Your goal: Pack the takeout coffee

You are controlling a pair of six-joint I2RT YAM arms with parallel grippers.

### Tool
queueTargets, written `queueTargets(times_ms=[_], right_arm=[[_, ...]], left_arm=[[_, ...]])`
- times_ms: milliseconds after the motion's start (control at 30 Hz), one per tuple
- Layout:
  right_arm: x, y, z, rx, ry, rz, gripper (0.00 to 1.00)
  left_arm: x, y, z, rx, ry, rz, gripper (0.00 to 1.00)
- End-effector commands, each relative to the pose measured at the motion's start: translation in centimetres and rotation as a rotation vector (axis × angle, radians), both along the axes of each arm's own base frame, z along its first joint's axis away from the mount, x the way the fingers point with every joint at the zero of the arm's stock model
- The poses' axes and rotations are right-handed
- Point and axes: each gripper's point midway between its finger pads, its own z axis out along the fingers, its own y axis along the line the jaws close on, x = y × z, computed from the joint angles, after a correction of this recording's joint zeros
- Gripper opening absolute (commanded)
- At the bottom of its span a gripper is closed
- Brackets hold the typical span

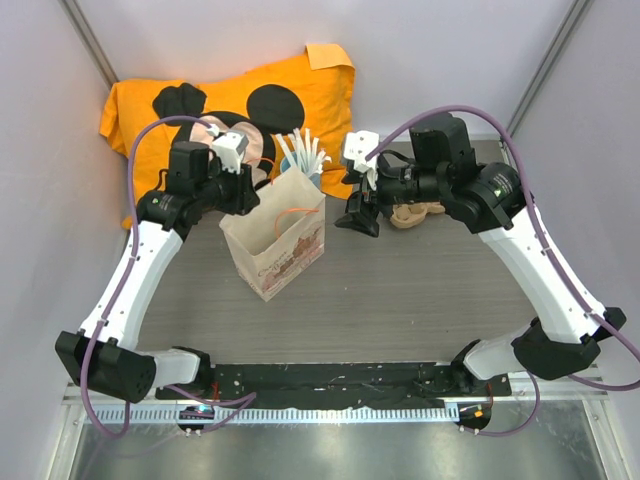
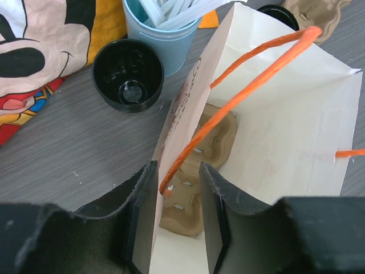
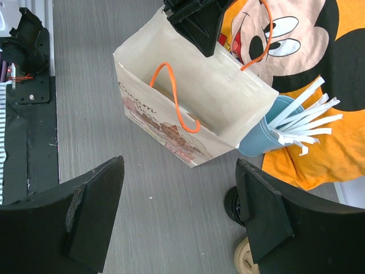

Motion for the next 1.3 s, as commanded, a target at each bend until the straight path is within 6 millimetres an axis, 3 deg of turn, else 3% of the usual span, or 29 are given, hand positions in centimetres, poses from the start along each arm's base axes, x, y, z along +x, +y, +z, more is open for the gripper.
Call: queueTargets(times_ms=[0, 367, 633, 867, 1267], right_arm=[[-0.7, -0.7, 2.5, 0.053, -0.065, 0.001, 0.83], [-0.7, -0.8, 3.2, 0.071, -0.069, 0.000, 0.83], [-0.5, -1.0, 3.5, 0.076, -0.073, -0.010, 0.83], [-0.4, -1.1, 3.7, 0.079, -0.079, -0.015, 0.83], [-0.6, -1.2, 4.1, 0.090, -0.087, -0.018, 0.83]], left_arm=[[0.1, 0.6, 0.9, 0.033, -0.050, 0.008, 0.38], [0.2, 1.8, -0.3, 0.089, -0.037, 0.049, 0.15], [-0.5, 2.7, 0.4, 0.115, -0.055, 0.074, 0.01], [-1.9, 3.7, 0.4, 0.153, -0.058, 0.085, 0.00], [-3.8, 3.6, -0.6, 0.158, -0.021, 0.038, 0.00]])
